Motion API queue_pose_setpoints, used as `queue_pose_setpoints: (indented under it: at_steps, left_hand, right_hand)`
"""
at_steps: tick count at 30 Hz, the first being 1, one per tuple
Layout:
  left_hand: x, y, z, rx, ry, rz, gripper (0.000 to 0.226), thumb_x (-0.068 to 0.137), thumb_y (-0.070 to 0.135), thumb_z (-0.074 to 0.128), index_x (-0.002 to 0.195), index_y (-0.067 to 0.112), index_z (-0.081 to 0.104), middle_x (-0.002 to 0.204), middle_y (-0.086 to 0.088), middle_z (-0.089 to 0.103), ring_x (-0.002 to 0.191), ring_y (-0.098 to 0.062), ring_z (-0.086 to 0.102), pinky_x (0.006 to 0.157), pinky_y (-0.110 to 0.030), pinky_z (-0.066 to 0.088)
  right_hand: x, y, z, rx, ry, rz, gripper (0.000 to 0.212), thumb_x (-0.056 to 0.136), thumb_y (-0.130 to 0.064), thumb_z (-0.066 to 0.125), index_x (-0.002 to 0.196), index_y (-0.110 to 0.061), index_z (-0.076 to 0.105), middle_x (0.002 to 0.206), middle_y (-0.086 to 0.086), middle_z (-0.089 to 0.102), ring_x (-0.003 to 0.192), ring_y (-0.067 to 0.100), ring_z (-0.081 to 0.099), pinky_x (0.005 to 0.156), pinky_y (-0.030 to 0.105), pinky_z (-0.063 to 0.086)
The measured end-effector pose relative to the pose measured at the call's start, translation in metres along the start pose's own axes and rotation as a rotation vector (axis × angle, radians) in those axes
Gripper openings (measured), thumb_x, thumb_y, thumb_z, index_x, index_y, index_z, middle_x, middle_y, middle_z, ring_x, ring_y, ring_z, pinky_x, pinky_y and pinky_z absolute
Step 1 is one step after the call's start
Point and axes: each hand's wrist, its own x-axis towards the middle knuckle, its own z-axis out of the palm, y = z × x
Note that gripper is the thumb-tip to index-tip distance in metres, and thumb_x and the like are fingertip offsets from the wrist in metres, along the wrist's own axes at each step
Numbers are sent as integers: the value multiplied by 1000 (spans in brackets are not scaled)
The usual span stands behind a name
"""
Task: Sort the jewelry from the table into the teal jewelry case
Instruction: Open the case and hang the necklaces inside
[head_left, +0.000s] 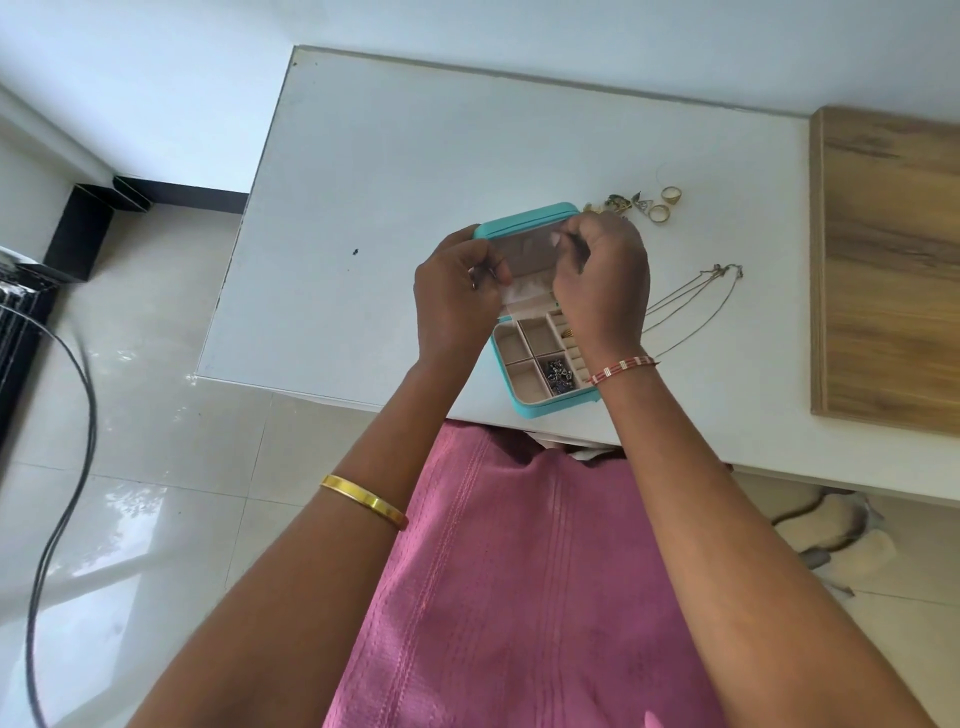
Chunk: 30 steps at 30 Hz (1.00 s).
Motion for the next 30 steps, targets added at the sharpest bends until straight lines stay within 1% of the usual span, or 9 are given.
queue_pose_setpoints:
  at_steps: [4,7,11,13,17,20,23,26,30]
  left_hand:
    - [-3,-1,2,-17,16,1,38,60,-8,41,50,28,47,80,12,57,66,0,53,58,-18,37]
    - [-7,1,3,5,13,46,28,59,-6,39,54,19,50,77,17,55,74,-9,53,60,-21,38]
    - [-7,1,2,10,27,71,24,56,-1,35,55,17,51,75,17,55,72,-7,50,57,-14,34]
    - [-8,1,3,8,28,77,22,56,-3,36,54,12,52,73,17,54,73,-9,51,59,-17,35]
    - [-7,3,6,-3,20,66,28,58,-6,38,54,20,49,81,17,55,75,-12,54,62,-25,40]
    - [-6,2,6,-8,16,67,34,58,-6,38,52,27,45,83,17,55,74,-11,54,63,-26,41]
    - [-6,2,6,0,22,71,30,59,-8,41,53,21,49,84,16,56,77,-12,55,65,-28,44]
    - [-7,2,6,2,15,78,26,59,-10,44,55,14,53,81,19,56,77,-13,56,66,-32,47]
    - [-8,3,5,-16,8,80,30,59,-10,44,53,19,51,85,13,58,80,-13,57,68,-28,45]
  right_hand:
    - [-3,-3,3,9,59,47,12,84,-10,55,81,-4,65,83,12,65,85,28,58,66,24,38]
    - [-3,-8,8,5,98,109,13,83,-10,53,81,-4,65,82,11,66,85,26,58,64,22,35]
    - [-2,-11,13,32,129,156,12,81,-11,54,79,-4,63,81,11,65,81,25,57,61,20,31]
    - [-5,-11,12,62,159,187,12,80,-13,55,78,-4,64,78,11,66,77,25,58,60,21,32]
    - [-9,-14,6,195,232,347,11,79,-14,61,79,-6,69,77,6,69,71,19,58,58,20,34]
    - [-5,-17,3,289,210,500,10,79,-14,62,77,-8,70,68,-2,63,60,7,51,51,6,34]
    - [-2,-20,2,343,203,587,9,78,-14,63,74,-10,70,63,-7,59,59,5,50,50,5,35]
    - [-6,-21,1,323,209,602,10,82,-16,63,80,-10,70,71,-5,64,61,4,51,49,2,34]
    - [-13,-16,0,273,234,578,15,85,-19,64,84,-6,72,83,4,70,69,9,52,51,2,33]
